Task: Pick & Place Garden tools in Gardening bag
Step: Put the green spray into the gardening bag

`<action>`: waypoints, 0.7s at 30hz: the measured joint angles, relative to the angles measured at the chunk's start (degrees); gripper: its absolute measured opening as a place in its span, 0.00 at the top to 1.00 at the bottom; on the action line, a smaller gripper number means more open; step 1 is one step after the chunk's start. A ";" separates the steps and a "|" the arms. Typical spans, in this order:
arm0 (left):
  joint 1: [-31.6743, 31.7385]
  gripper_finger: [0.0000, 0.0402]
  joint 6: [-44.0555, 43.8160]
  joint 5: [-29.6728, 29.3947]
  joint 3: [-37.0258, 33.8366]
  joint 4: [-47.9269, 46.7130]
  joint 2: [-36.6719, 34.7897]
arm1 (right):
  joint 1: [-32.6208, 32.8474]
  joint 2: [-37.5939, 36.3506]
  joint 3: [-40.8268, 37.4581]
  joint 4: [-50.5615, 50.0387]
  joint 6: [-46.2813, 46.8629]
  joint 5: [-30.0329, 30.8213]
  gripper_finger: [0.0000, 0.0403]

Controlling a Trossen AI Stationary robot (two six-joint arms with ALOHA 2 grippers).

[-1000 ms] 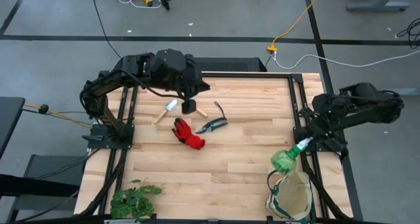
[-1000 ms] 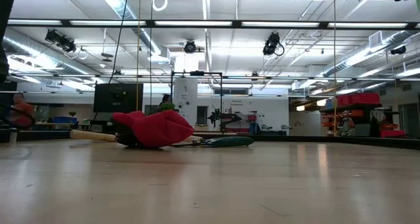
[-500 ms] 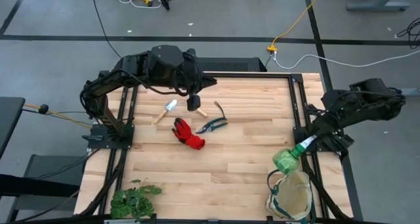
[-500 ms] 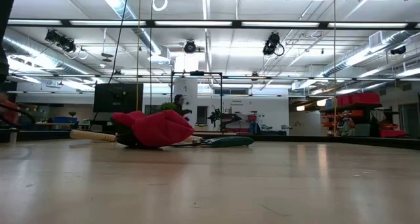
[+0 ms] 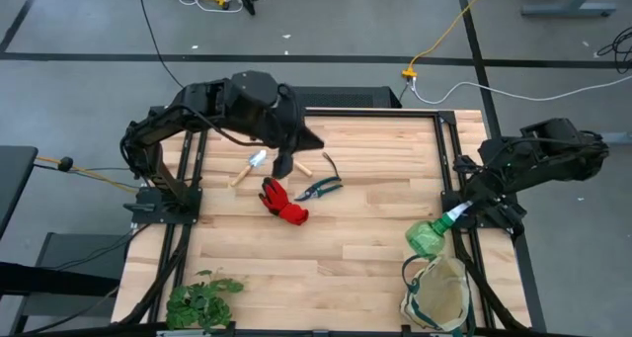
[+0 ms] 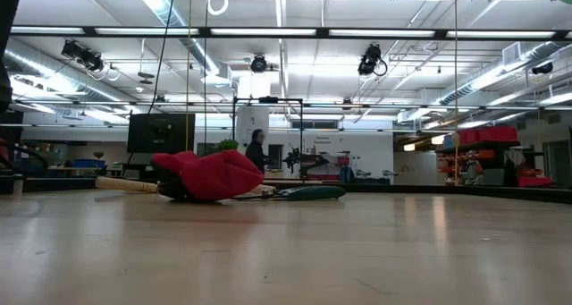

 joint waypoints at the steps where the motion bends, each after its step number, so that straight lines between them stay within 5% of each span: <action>1: 0.00 0.93 -0.58 0.70 0.00 -1.38 0.00 | 0.00 0.02 0.00 0.00 0.24 0.00 0.87; 21: 1.57 0.93 -0.48 1.80 -4.08 -4.66 -2.05 | 0.00 0.02 0.00 0.00 4.45 -0.02 0.87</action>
